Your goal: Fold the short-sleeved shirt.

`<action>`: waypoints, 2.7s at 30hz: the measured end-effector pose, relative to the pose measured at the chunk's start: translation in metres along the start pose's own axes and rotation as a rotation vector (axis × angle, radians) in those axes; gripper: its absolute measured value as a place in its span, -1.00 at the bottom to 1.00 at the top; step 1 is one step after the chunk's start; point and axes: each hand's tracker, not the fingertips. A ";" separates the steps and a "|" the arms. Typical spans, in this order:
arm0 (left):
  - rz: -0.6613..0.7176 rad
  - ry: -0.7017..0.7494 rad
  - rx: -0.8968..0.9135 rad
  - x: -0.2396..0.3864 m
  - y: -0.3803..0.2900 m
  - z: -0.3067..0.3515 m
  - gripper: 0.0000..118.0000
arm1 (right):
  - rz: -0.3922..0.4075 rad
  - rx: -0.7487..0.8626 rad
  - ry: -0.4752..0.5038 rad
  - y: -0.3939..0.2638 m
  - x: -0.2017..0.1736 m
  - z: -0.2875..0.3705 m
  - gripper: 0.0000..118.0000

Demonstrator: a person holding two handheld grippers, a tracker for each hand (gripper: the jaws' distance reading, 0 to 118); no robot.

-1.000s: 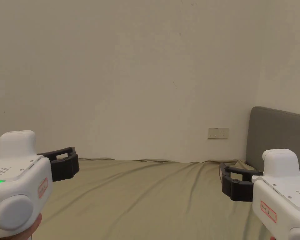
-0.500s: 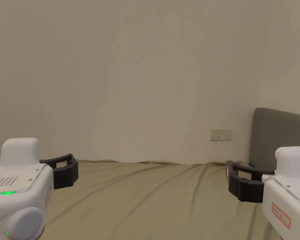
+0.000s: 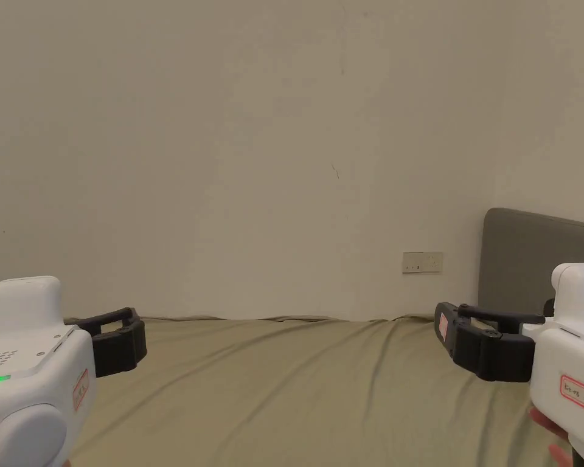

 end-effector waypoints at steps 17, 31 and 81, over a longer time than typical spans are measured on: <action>-0.074 0.065 -0.012 0.004 0.004 0.001 1.00 | 0.176 -0.029 -0.106 -0.010 -0.019 -0.015 1.00; -0.017 0.022 -0.050 0.009 0.008 0.001 1.00 | 0.088 0.010 -0.113 0.003 -0.004 -0.008 1.00; -0.106 0.011 -0.041 0.018 0.009 0.004 1.00 | 0.086 -0.034 -0.127 -0.001 -0.018 -0.019 1.00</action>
